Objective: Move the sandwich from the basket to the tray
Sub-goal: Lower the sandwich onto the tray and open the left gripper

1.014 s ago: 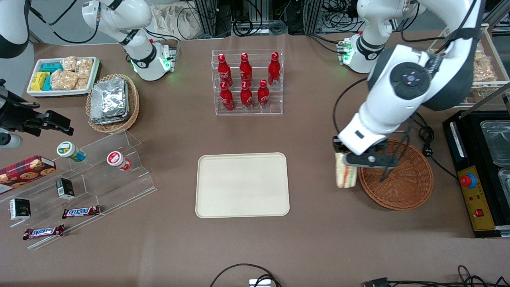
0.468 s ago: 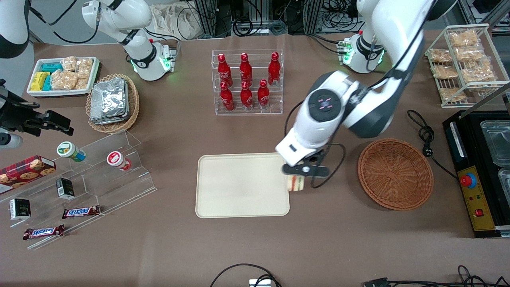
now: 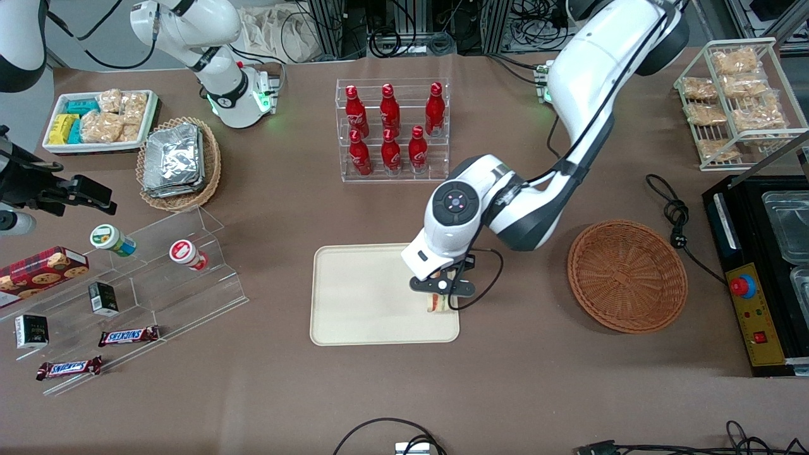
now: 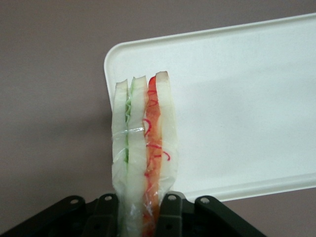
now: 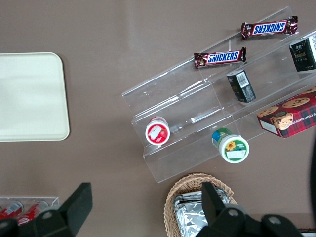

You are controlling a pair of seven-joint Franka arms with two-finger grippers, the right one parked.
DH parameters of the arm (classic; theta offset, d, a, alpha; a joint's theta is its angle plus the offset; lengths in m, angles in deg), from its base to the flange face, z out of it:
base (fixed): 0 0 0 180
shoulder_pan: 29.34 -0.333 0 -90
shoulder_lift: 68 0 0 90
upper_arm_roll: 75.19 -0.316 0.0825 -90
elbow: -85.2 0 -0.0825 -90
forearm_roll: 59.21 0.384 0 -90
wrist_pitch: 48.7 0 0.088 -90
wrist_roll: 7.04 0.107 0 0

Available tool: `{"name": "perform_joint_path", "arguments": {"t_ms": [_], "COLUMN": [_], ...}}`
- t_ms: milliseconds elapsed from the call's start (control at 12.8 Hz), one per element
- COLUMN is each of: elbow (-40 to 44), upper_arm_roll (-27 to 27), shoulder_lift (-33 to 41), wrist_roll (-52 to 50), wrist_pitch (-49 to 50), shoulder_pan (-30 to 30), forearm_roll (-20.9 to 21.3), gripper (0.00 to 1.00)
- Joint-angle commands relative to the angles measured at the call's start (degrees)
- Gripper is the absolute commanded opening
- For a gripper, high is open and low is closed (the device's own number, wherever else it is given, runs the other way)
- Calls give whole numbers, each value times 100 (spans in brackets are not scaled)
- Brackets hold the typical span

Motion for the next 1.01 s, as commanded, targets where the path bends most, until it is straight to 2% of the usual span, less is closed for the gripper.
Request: {"name": "perform_joint_path", "arguments": {"t_ms": [0, 468, 624, 702, 780, 858, 936], "elbow": [288, 262, 218, 218, 218, 218, 218], "upper_arm_roll": [-35, -35, -35, -35, -35, -35, -44], "shoulder_lift": [-429, -896, -922, -923, -923, -940, -949], "wrist_roll": [-374, -612, -647, -674, -665, -709, -901], "wrist_pitch": [-336, -698, -760, -760, -760, -777, -882], "shoulder_pan": [188, 259, 259, 259, 259, 259, 268], "forearm_roll": [298, 747, 747, 747, 756, 764, 773], "gripper": [14, 14, 16, 21, 42, 80, 100]}}
